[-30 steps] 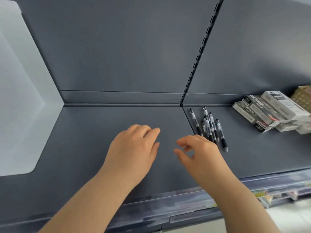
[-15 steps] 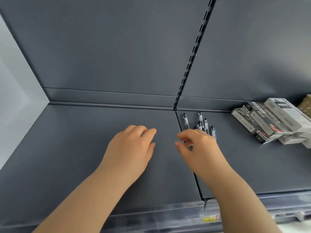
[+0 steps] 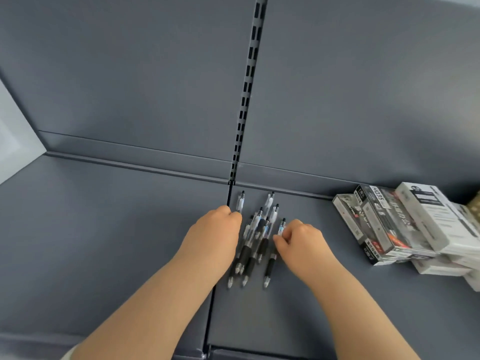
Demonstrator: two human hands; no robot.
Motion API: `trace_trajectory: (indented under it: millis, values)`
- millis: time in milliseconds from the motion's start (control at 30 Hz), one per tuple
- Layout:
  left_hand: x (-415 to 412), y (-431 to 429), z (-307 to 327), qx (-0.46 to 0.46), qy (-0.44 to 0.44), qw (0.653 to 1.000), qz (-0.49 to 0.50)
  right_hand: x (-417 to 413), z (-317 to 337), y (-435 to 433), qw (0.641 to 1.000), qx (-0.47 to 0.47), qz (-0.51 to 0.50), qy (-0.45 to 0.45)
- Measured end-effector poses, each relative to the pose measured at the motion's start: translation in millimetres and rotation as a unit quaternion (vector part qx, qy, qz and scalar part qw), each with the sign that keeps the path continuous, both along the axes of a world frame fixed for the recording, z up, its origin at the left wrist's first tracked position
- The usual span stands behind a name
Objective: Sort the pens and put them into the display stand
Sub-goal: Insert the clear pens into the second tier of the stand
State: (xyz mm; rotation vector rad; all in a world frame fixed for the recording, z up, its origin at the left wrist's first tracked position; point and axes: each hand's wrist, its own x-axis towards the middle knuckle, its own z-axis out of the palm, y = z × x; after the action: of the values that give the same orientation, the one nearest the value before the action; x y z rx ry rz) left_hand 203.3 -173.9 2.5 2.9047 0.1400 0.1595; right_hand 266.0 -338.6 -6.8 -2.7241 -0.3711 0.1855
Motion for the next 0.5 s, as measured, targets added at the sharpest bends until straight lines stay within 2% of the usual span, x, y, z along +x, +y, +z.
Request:
trace_trajectory:
  millis: [167,267,500]
  values:
    - [25,-17,-6,-0.053,0.062,0.993,0.082,19,1,1,0.997,-0.013,0.014,0.074]
    - [35,-22,-8,-0.053,0.105,0.984,0.134,28,8,1,0.993,-0.043,0.038,0.104]
    - [49,-26,1,-0.049,0.141,0.976,0.158,31,15,3,0.986,-0.067,0.042,0.145]
